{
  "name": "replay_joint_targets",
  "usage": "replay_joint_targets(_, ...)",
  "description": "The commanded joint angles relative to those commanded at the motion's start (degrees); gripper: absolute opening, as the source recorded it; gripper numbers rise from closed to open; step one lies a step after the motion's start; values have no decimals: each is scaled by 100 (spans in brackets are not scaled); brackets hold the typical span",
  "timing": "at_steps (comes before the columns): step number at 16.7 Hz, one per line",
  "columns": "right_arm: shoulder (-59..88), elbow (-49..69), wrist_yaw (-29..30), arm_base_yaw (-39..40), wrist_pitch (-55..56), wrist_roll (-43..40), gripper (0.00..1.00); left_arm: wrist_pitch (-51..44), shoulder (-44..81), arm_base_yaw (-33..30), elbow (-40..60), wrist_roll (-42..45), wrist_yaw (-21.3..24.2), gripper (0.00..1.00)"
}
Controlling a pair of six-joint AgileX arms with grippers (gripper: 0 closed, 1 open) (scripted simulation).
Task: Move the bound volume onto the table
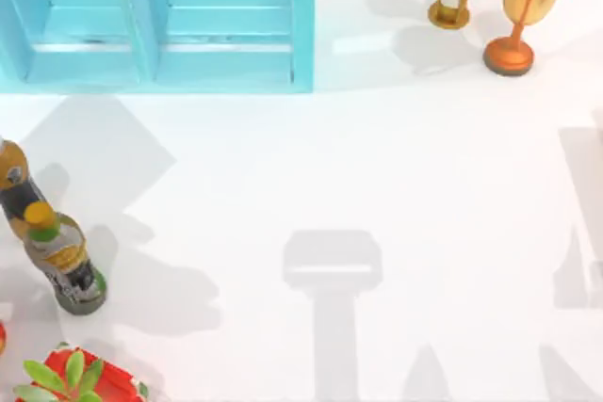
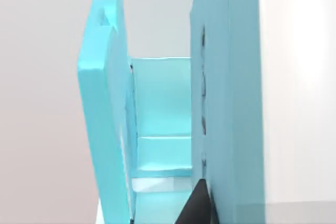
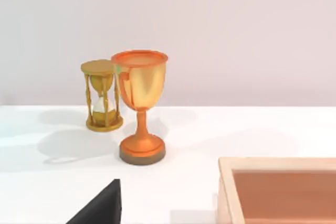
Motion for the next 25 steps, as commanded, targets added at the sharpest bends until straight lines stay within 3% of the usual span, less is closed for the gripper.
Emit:
replay_joint_targets(4, 0, 0, 0, 0, 0, 0, 100, 33, 39, -84, 24, -53, -70, 0)
replay_joint_targets(8, 0, 0, 0, 0, 0, 0, 100, 346, 118, -902, 292, -887, -894, 0)
replay_joint_targets(11, 0, 0, 0, 0, 0, 0, 100, 741, 259, -2038, 522, -2145, -2081, 0)
replay_joint_targets(17, 0, 0, 0, 0, 0, 0, 100, 1728, 738, -5025, 596, -5836, -5126, 0)
replay_joint_targets(21, 0, 0, 0, 0, 0, 0, 100, 2388, 1204, -7080, 207, -8547, -7075, 0)
replay_joint_targets(25, 0, 0, 0, 0, 0, 0, 100, 2940, 1792, -8830, -449, -10893, -8584, 0)
